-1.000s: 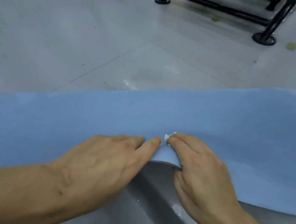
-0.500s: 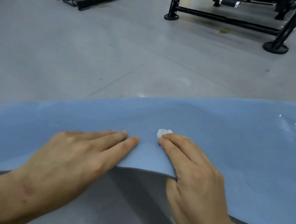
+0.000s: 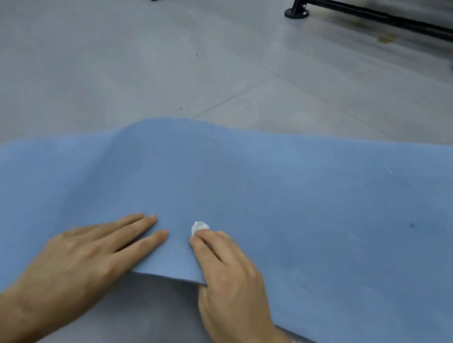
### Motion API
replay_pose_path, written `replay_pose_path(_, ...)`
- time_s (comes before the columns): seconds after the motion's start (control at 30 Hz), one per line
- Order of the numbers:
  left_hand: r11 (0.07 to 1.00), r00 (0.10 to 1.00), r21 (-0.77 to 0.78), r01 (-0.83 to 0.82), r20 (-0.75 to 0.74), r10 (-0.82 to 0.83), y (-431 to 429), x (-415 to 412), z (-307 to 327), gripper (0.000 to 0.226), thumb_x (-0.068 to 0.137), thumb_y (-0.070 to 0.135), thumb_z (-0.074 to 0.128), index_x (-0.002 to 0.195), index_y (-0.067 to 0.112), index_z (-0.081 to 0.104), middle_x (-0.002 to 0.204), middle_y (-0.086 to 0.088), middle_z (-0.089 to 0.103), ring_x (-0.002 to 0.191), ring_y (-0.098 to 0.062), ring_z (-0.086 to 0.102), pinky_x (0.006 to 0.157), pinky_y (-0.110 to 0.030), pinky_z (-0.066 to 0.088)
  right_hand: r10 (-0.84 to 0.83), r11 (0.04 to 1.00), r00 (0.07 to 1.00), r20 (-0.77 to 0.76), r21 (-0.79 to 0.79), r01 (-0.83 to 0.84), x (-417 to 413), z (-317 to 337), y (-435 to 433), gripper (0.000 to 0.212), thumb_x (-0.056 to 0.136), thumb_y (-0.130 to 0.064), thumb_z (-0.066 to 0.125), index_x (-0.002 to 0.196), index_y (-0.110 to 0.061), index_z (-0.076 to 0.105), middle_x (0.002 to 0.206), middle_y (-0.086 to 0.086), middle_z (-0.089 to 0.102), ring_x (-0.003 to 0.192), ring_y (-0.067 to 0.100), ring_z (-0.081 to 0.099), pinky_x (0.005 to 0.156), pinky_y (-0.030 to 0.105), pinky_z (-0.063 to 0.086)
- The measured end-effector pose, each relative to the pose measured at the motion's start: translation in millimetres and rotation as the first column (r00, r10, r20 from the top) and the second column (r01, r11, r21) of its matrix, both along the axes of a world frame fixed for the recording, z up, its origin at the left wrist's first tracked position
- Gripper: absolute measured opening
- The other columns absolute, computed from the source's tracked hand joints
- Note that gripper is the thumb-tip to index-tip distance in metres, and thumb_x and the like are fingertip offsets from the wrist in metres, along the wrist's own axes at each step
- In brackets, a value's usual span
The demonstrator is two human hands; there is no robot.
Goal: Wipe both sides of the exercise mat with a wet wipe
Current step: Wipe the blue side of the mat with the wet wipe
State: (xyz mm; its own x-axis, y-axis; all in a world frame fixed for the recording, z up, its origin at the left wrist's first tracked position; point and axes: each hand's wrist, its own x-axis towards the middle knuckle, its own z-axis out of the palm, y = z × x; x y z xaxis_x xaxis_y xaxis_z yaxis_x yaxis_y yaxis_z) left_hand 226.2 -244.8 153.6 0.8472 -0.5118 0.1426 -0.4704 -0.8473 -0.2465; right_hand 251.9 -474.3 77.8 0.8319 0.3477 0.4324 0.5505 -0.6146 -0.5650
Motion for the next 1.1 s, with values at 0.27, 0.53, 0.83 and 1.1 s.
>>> replay_pose_path(0.27, 0.994, 0.974, 0.058, -0.092, -0.203, 0.102, 51, -22, -56, 0.078, 0.078, 0.0, 0.033, 0.152, 0.021, 0.049, 0.153, -0.007, 0.053, 0.127, -0.027, 0.063, 0.083, -0.04, 0.06, 0.199, 0.951, 0.972, -0.123, -0.217, -0.222, -8, -36, 38, 0.054, 0.075, -0.013, 0.049, 0.127, -0.006, 0.066, 0.142, 0.007, 0.058, 0.132, 0.024, 0.055, 0.104, 0.031, 0.052)
replay_pose_path(0.53, 0.99, 0.974, -0.09, -0.11, -0.207, 0.089, -17, -9, -78, 0.072, 0.078, 0.009, 0.033, 0.146, 0.008, 0.055, 0.149, -0.014, 0.056, 0.13, -0.031, 0.062, 0.099, -0.036, 0.05, 0.169, 0.957, 0.958, -0.23, -0.193, -0.215, -7, -44, 21, 0.067, 0.073, -0.02, 0.052, 0.139, -0.011, 0.058, 0.147, 0.002, 0.052, 0.136, 0.018, 0.051, 0.104, 0.026, 0.051)
replay_pose_path(0.83, 0.992, 0.977, -0.021, -0.121, -0.181, 0.115, -28, -1, -80, 0.065, 0.083, 0.012, 0.033, 0.14, 0.002, 0.061, 0.148, -0.018, 0.056, 0.132, -0.034, 0.06, 0.106, -0.04, 0.034, 0.057, 0.97, 0.974, -0.22, -0.22, -0.106, -6, -56, -25, 0.068, 0.075, -0.028, 0.055, 0.14, -0.01, 0.057, 0.157, 0.001, 0.045, 0.145, 0.018, 0.045, 0.109, 0.028, 0.048)
replay_pose_path(1.1, 0.989, 0.973, 0.021, -0.145, -0.178, 0.146, -8, -14, -95, 0.065, 0.083, 0.007, 0.028, 0.138, 0.001, 0.063, 0.145, -0.018, 0.058, 0.129, -0.035, 0.062, 0.112, -0.038, 0.03, -0.017, 0.943, 0.976, -0.219, -0.329, -0.057, -21, -89, -75, 0.072, 0.075, -0.009, 0.031, 0.14, -0.005, 0.061, 0.156, 0.003, 0.05, 0.143, 0.017, 0.044, 0.109, 0.026, 0.043)
